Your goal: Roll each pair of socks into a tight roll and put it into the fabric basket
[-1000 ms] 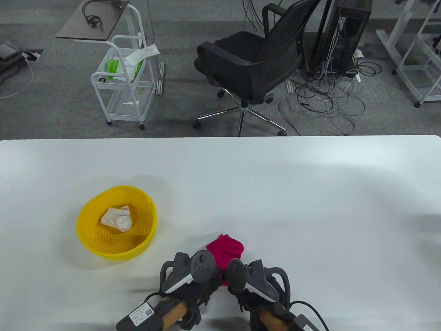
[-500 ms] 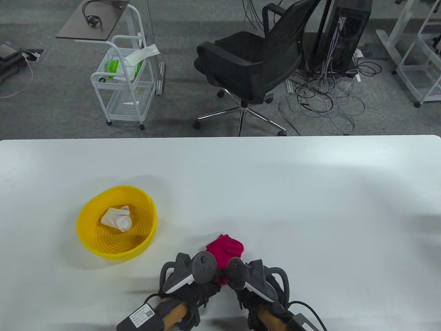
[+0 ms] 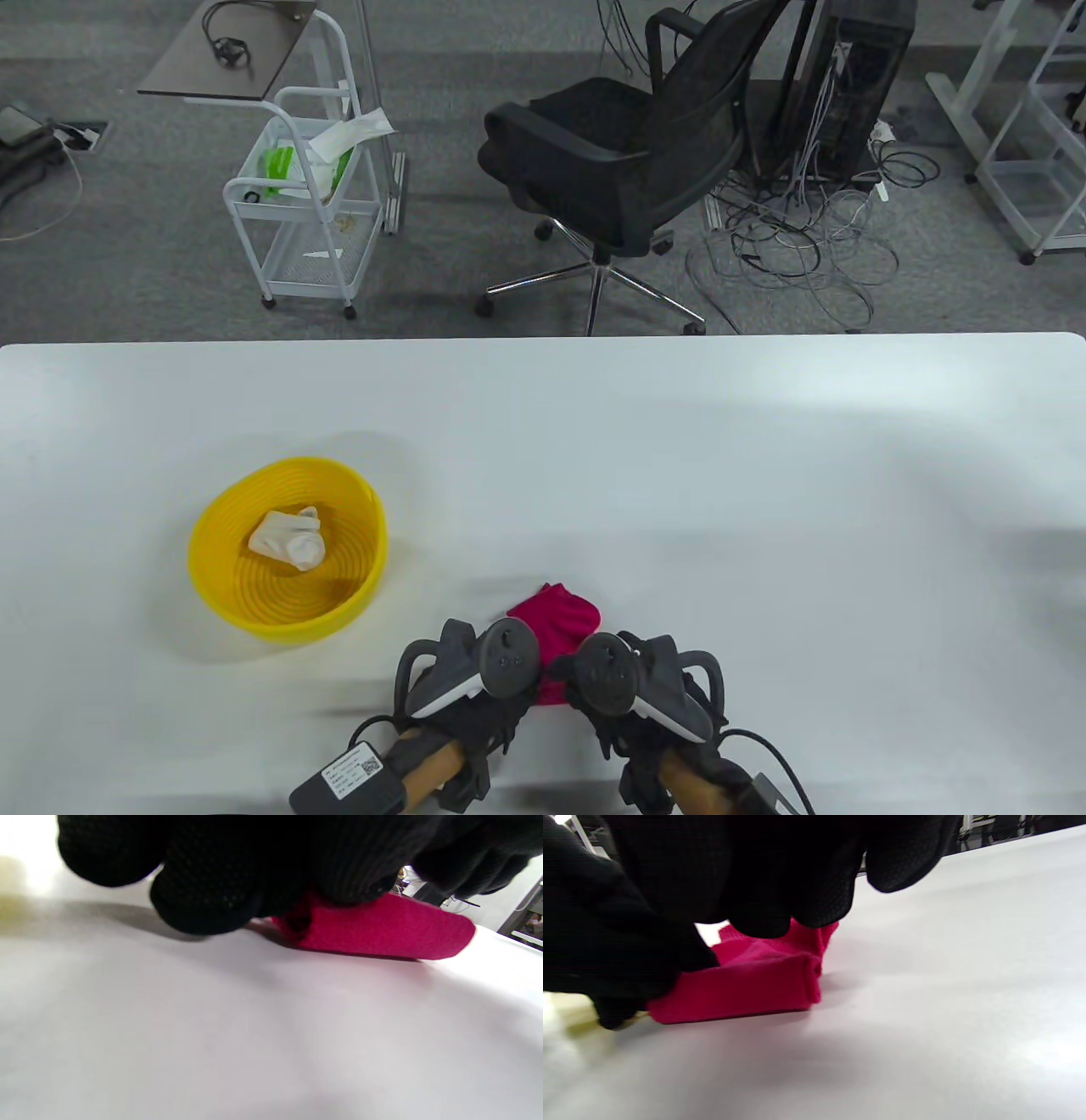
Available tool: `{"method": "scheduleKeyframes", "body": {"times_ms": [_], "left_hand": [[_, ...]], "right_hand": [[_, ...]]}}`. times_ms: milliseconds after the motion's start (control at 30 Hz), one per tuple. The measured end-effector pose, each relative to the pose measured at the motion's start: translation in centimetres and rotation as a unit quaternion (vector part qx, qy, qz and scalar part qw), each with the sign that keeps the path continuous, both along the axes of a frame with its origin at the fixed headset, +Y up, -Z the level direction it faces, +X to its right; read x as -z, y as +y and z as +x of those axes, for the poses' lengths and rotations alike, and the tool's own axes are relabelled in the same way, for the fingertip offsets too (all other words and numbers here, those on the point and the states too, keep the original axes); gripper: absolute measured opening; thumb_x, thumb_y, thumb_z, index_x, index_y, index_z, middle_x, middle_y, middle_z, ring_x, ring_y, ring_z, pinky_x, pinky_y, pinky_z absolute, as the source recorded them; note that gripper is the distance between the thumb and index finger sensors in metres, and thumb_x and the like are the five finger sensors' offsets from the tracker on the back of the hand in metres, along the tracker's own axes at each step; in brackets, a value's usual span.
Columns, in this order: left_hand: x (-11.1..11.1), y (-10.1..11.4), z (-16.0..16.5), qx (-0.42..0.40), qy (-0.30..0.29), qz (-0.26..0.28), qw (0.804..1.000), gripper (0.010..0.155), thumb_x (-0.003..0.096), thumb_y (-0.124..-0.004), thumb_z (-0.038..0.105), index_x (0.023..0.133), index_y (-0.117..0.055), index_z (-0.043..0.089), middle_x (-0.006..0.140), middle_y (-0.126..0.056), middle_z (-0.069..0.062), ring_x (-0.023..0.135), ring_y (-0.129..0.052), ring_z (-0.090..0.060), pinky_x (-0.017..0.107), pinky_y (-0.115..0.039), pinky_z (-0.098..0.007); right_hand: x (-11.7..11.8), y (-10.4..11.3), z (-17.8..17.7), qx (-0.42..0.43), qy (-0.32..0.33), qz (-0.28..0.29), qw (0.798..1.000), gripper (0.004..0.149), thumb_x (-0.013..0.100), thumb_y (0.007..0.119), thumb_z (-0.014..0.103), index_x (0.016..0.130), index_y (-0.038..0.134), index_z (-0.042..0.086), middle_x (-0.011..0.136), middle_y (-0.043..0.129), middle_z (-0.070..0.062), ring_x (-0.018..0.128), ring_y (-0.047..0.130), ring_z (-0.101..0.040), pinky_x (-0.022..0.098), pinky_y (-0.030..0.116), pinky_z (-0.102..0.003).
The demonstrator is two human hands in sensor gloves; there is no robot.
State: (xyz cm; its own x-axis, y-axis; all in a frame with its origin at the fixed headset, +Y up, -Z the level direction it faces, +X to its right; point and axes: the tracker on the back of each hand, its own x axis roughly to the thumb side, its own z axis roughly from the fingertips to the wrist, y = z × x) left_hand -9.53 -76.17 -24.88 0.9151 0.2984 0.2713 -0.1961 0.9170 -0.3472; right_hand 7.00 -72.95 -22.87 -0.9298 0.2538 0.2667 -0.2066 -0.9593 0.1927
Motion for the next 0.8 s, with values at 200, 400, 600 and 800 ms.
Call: {"method": "scheduleKeyframes", "body": {"times_ms": [200, 400, 600, 800], "left_hand": [[0.2, -0.2, -0.2, -0.017, 0.014, -0.011, 1.000, 0.043, 0.0388, -0.079, 0.039, 0.076, -0.092, 0.022, 0.063, -0.097, -0.005, 0.040, -0.100, -0.020, 0.038, -0.081, -0.045], [0.1, -0.3, -0.5, -0.038, 0.036, -0.023, 0.998, 0.044, 0.0384, -0.079, 0.039, 0.076, -0.092, 0.021, 0.063, -0.097, -0.008, 0.039, -0.100, -0.022, 0.038, -0.081, -0.045], [-0.1, 0.5, -1.4, -0.076, 0.076, -0.028, 0.994, 0.047, 0.0375, -0.081, 0.041, 0.078, -0.093, 0.022, 0.068, -0.097, -0.006, 0.042, -0.101, -0.024, 0.039, -0.081, -0.046], [-0.4, 1.4, -1.9, -0.082, 0.074, -0.010, 0.994, 0.048, 0.0362, -0.084, 0.044, 0.078, -0.095, 0.023, 0.069, -0.097, -0.008, 0.044, -0.101, -0.023, 0.040, -0.081, -0.046]], "right_hand": [[-0.2, -0.9, -0.7, -0.050, 0.020, -0.021, 0.998, 0.040, 0.037, 0.085, 0.047, 0.077, 0.087, 0.042, 0.086, 0.093, 0.015, 0.081, 0.091, -0.013, 0.064, 0.074, -0.049], [-0.1, -1.6, -1.0, -0.067, 0.005, -0.027, 0.997, 0.041, 0.038, 0.085, 0.047, 0.079, 0.085, 0.042, 0.087, 0.091, 0.015, 0.081, 0.091, -0.014, 0.063, 0.074, -0.049], [0.0, -1.9, -1.2, -0.078, -0.013, -0.021, 0.997, 0.043, 0.038, 0.085, 0.047, 0.080, 0.083, 0.042, 0.088, 0.090, 0.014, 0.081, 0.090, -0.015, 0.063, 0.074, -0.049], [0.2, -2.4, -1.3, -0.090, -0.020, -0.025, 0.995, 0.048, 0.037, 0.086, 0.049, 0.084, 0.079, 0.041, 0.092, 0.086, 0.014, 0.083, 0.089, -0.015, 0.063, 0.074, -0.049]]}}
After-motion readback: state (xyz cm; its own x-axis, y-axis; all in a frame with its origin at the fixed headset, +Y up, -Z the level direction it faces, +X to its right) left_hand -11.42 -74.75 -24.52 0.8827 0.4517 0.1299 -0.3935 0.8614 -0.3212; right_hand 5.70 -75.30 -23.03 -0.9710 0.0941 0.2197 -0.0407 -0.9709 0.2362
